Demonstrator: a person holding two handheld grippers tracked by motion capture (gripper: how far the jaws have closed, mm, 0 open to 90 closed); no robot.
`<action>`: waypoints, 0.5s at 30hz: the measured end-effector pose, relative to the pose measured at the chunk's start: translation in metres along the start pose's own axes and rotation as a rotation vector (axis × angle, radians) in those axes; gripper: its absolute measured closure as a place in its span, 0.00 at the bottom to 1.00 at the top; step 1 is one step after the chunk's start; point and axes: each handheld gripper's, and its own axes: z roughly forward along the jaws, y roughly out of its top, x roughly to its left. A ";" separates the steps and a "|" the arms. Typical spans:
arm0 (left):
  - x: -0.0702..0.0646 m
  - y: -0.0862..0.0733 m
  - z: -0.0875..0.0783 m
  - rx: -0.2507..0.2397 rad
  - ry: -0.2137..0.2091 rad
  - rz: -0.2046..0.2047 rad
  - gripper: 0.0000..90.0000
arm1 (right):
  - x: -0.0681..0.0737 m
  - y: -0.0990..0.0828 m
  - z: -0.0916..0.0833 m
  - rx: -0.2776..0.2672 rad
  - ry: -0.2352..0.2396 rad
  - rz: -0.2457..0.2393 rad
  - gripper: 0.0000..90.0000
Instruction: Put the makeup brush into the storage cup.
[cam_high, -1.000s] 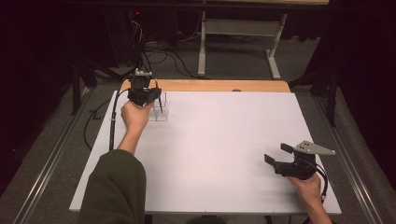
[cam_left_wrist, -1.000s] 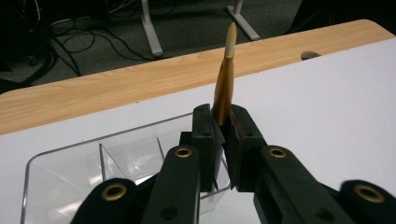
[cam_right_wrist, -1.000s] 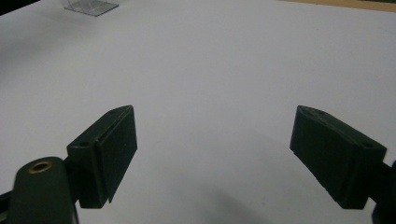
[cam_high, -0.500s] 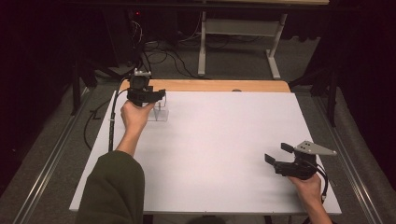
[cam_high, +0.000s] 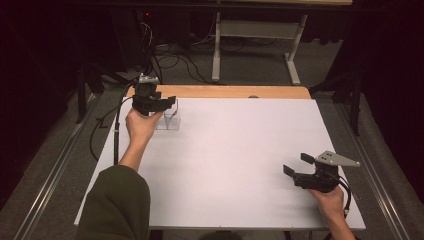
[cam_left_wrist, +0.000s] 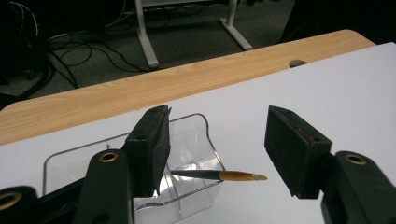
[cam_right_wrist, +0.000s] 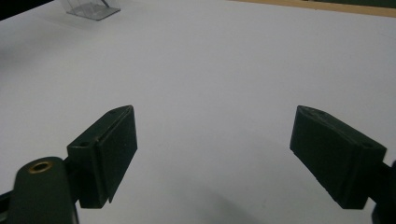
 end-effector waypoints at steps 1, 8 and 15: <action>0.000 0.000 -0.001 -0.004 -0.001 -0.002 0.45 | 0.000 0.000 0.000 0.002 -0.001 0.002 0.18; 0.001 0.000 -0.011 -0.021 -0.008 0.008 0.45 | 0.000 0.000 0.000 -0.003 0.000 -0.001 0.18; -0.001 0.001 -0.019 -0.043 -0.012 0.023 0.44 | 0.002 0.000 -0.002 -0.017 0.001 -0.004 0.18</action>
